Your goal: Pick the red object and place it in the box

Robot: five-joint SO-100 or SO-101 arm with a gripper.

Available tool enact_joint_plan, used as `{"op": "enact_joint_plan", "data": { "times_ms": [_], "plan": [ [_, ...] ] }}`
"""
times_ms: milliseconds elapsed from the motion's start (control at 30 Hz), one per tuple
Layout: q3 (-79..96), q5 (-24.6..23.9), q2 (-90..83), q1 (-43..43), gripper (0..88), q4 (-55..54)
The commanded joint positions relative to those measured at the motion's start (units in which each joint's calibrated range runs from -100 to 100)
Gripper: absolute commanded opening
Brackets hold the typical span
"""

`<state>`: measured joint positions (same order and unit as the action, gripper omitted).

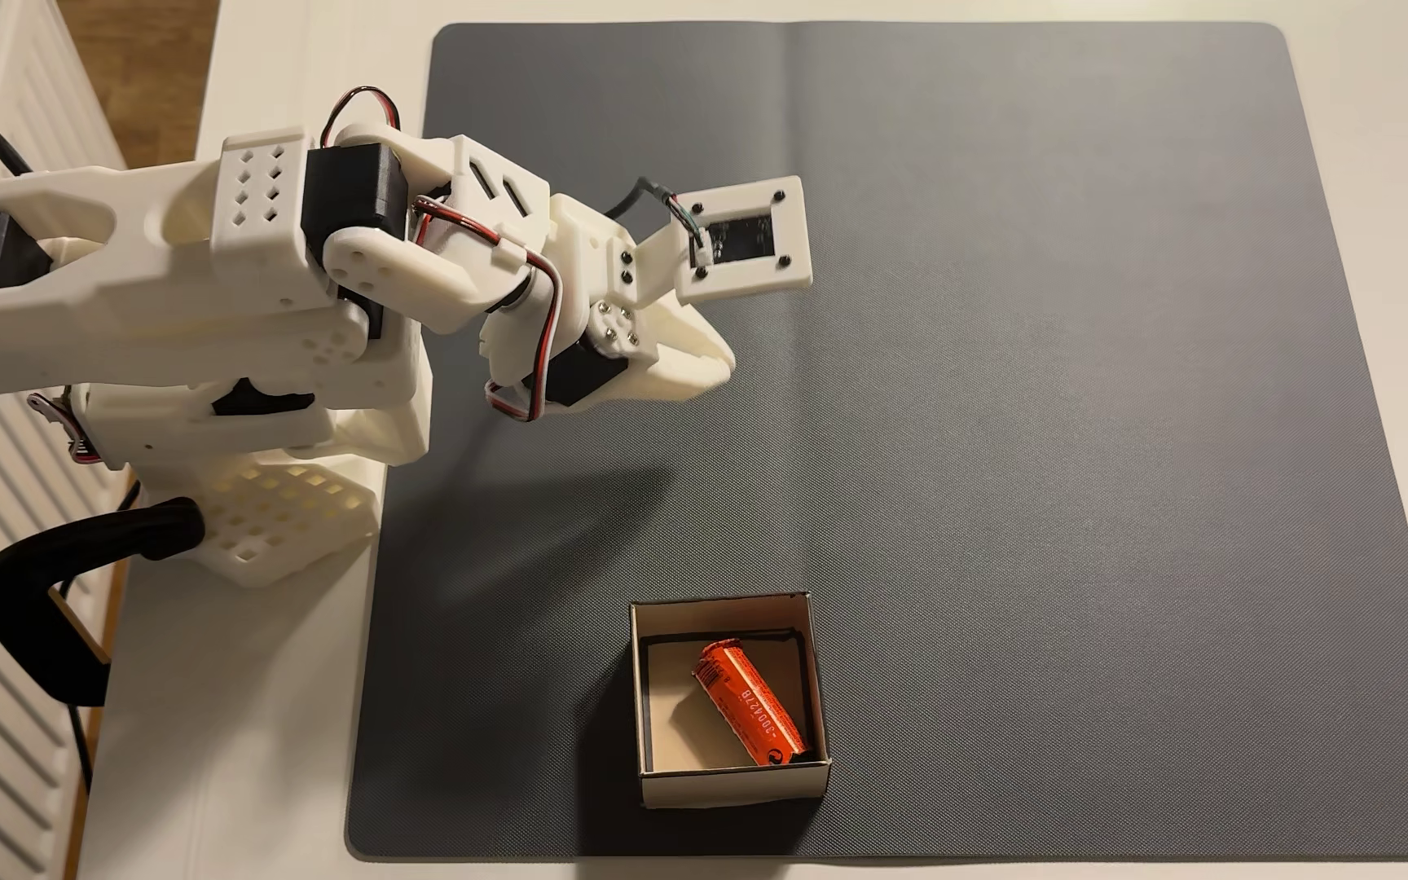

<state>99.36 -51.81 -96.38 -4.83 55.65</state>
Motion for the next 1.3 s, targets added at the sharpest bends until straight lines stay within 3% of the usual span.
{"op": "enact_joint_plan", "data": {
  "times_ms": [0,467,1267],
  "plan": [
    [0.6,0.2,-0.2,1.3,0.8,4.9],
    [0.6,0.5,0.1,6.1,0.8,18.6],
    [0.6,0.5,-0.2,5.6,0.8,18.8]
  ]
}}
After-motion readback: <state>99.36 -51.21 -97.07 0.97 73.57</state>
